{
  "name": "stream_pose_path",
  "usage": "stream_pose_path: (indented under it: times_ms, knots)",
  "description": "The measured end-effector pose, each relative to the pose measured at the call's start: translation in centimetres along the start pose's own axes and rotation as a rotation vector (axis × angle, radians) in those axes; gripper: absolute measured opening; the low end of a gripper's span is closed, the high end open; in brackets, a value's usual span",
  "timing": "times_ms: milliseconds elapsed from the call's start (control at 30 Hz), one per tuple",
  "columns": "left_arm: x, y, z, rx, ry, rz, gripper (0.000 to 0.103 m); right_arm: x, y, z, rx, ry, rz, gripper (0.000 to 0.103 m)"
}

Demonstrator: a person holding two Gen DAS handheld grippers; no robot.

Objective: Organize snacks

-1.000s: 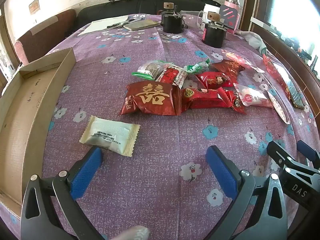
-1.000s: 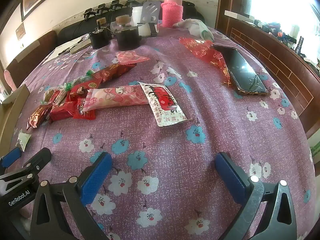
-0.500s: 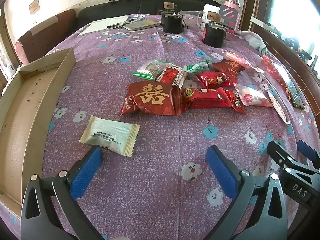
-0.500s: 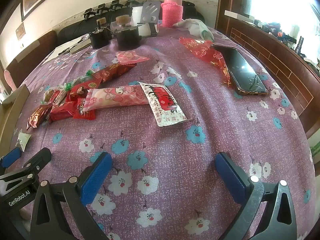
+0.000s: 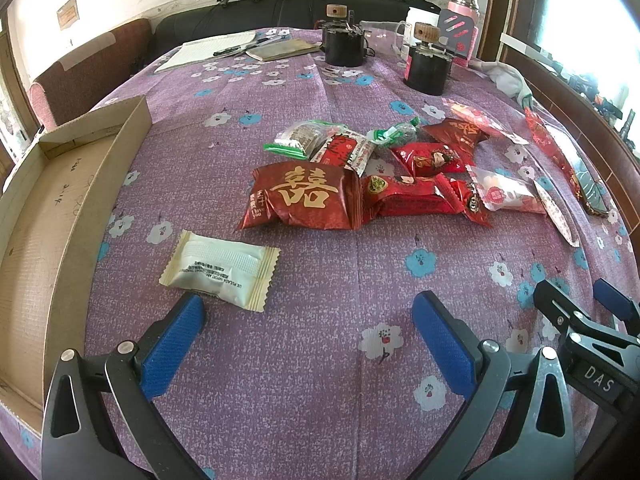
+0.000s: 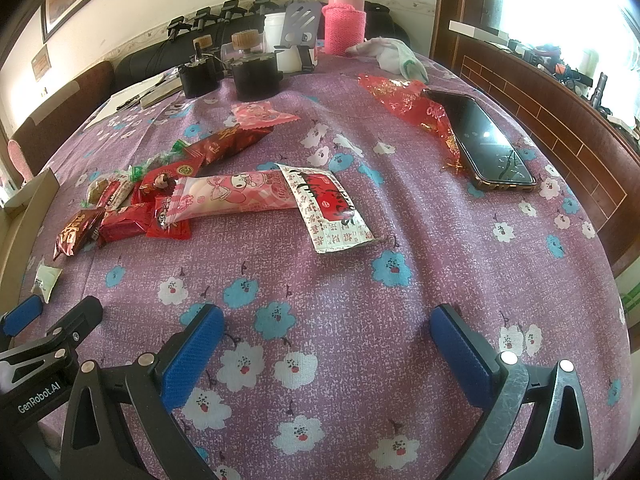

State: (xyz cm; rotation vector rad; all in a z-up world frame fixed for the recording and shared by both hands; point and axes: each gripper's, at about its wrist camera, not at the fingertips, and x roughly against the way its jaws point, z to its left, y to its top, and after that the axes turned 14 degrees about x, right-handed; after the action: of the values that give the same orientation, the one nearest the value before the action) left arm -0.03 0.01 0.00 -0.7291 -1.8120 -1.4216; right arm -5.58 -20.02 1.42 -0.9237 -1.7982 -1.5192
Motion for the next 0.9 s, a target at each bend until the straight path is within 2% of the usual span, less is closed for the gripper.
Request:
stream_pose_path:
  times_ms: [267,433,733,800,900]
  knots:
    - [0.7,-0.8,0.5,-0.108,-0.068,0.064,0.103,0.1,-0.1,0.0,0.012,0.018,0.005,0.103]
    - [1.6,-1.5,0.9,-0.125,-0.077,0.081,0.103,0.3,-0.2,-0.2,0.021,0.045,0.064,0.103]
    - [2.5,-2.5,1.3,-0.113,-0.053,0.081,0.103,0.9,-0.8,0.3,0.038,0.031,0.063,0.103]
    - [3.0,-2.5,1.5,-0.11,-0.074,0.09,0.103,0.8,-0.7,0.2,0.042,0.035,0.067,0.103]
    - [6.4,-2.0,2.9,-0.072,-0.16,0.016,0.103,1.0,-0.4,0.6,0.068,0.011,0.067,0.103]
